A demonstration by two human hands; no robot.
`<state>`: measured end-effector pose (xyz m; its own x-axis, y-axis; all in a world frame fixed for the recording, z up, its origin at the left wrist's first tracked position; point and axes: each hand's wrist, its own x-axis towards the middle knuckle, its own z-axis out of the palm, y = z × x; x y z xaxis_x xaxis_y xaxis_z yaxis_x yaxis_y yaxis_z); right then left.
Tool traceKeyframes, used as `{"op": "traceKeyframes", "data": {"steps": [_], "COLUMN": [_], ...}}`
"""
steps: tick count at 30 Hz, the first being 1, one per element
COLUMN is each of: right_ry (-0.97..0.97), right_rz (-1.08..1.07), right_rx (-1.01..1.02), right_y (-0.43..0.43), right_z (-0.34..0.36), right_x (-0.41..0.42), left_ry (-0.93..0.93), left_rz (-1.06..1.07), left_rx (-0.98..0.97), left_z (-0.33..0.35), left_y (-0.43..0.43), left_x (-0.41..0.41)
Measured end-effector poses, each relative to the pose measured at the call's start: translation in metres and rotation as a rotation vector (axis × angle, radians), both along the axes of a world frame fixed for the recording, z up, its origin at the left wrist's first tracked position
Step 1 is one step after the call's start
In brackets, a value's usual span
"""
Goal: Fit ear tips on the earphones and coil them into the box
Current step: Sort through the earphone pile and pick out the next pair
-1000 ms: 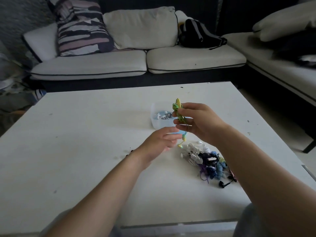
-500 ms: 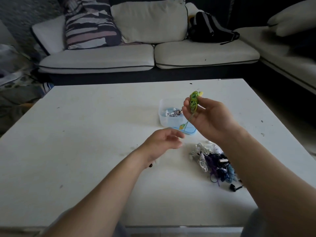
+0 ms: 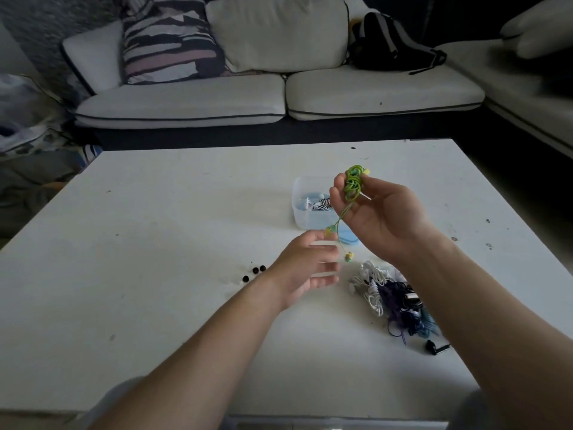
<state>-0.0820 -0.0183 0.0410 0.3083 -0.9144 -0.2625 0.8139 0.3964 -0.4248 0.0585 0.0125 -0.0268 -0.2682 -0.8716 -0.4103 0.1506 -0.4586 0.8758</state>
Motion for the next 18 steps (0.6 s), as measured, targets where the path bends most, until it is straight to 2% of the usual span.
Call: {"op": "traceKeyframes", "data": {"steps": [2,4,6,11,14,18], "right_ry": [-0.009,-0.011,-0.001,0.110,0.344,0.843], "right_rz": [0.012,0.023,0.027,0.013,0.052,0.137], "right_rx": [-0.002,-0.005,-0.006,-0.010,0.023,-0.053], "right_y": [0.001,0.002,0.002,-0.003,-0.004,0.002], "right_z": [0.001,0.001,0.000,-0.010,-0.018,-0.031], "right_x": [0.001,0.003,0.003,-0.006,-0.004,0.015], "left_ry": [0.019,0.118,0.158,0.123,0.131,0.109], "left_rz": [-0.014,-0.057,-0.044,0.221,0.372,0.437], "left_rx": [0.053,0.094,0.076,-0.034,-0.074,-0.118], "left_z": [0.000,0.002,0.003,0.008,0.014,0.020], "left_y": [0.000,0.001,0.000,-0.008,-0.012,-0.012], "left_x": [0.003,0.004,0.004,0.017,0.034,0.044]}}
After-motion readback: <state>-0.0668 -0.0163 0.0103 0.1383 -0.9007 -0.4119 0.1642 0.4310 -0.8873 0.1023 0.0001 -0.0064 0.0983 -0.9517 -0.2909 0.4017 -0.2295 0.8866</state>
